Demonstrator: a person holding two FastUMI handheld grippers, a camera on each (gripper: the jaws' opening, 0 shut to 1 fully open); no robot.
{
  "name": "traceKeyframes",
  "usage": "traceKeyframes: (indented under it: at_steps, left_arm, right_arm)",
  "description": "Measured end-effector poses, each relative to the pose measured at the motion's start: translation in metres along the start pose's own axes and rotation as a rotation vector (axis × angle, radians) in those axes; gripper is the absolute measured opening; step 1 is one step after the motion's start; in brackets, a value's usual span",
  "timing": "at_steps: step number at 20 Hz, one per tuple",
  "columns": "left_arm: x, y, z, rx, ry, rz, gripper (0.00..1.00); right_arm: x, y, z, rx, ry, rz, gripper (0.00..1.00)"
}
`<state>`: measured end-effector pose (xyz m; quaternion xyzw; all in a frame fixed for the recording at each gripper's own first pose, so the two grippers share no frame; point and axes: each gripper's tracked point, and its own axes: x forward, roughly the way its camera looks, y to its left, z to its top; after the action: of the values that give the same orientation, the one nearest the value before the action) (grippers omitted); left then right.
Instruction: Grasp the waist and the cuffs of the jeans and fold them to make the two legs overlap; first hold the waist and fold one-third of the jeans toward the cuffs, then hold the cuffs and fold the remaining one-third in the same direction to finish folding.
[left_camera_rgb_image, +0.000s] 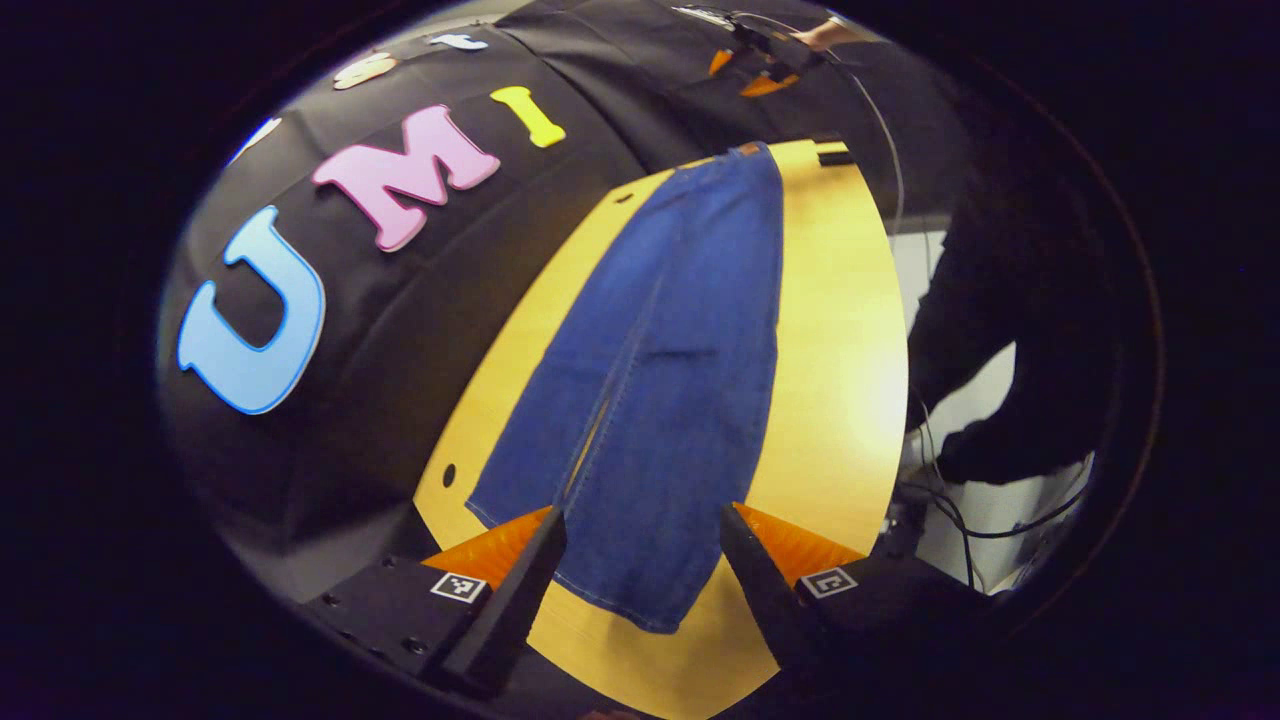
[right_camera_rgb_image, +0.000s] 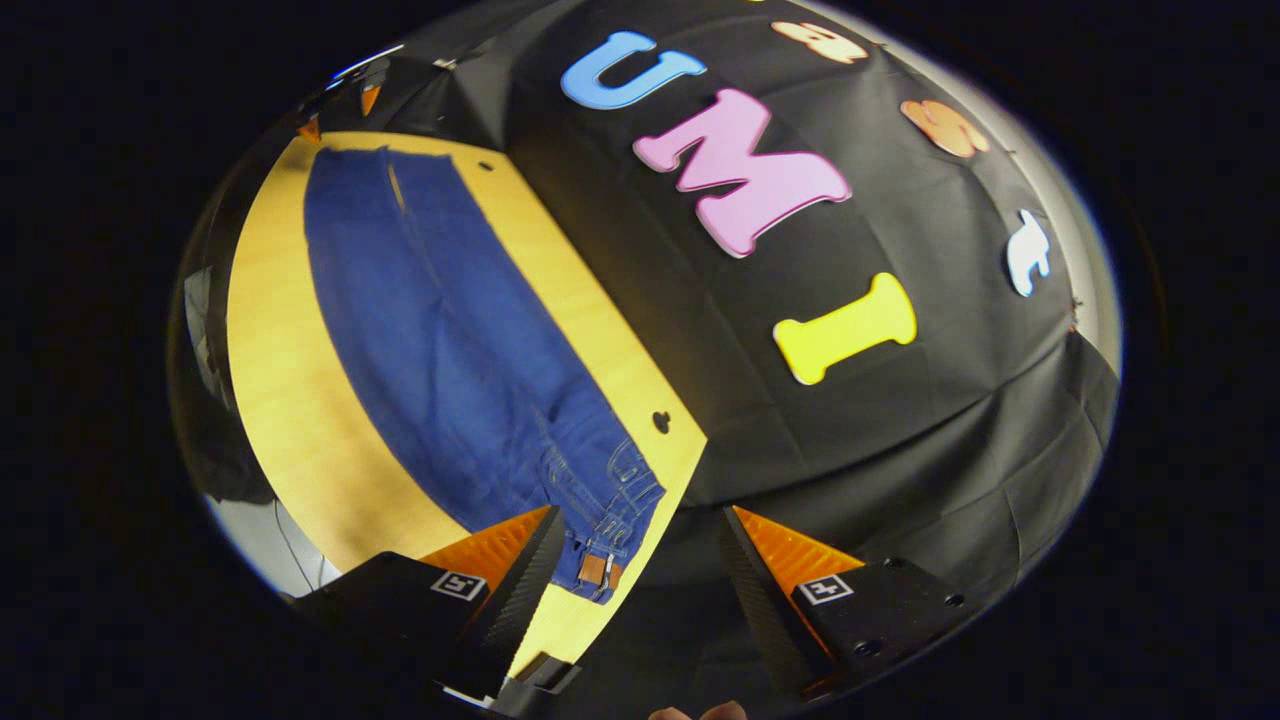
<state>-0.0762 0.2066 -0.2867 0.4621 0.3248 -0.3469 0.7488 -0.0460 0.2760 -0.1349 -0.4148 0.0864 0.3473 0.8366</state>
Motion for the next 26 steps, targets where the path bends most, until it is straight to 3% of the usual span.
traceKeyframes:
  at_steps: [2,6,9,11,16,19,26]
  left_arm:
    - [0.017,-0.001,-0.025,0.085,0.087,-0.067,0.98]
    - [0.031,-0.026,-0.071,0.245,0.225,-0.236,0.98]
    - [0.035,-0.034,-0.088,0.273,0.273,-0.311,0.98]
    - [0.044,-0.025,-0.083,0.255,0.262,-0.276,0.92]
    - [0.08,0.004,-0.07,0.259,0.228,-0.153,0.93]
    - [0.089,0.017,-0.063,0.269,0.216,-0.083,0.94]
    - [0.094,0.009,-0.068,0.255,0.21,-0.136,0.83]
  right_arm:
    - [0.019,0.006,-0.014,-0.084,0.033,0.033,0.96]
    - [0.048,0.029,-0.034,-0.129,0.078,0.126,0.96]
    - [0.063,0.038,-0.05,-0.157,0.108,0.17,0.96]
    - [0.068,0.034,-0.062,-0.179,0.127,0.181,0.97]
    - [0.077,0.029,-0.087,-0.233,0.15,0.173,0.97]
    - [0.079,0.063,-0.096,-0.246,0.158,0.246,0.97]
    - [0.078,0.124,-0.131,-0.47,0.155,0.452,0.97]
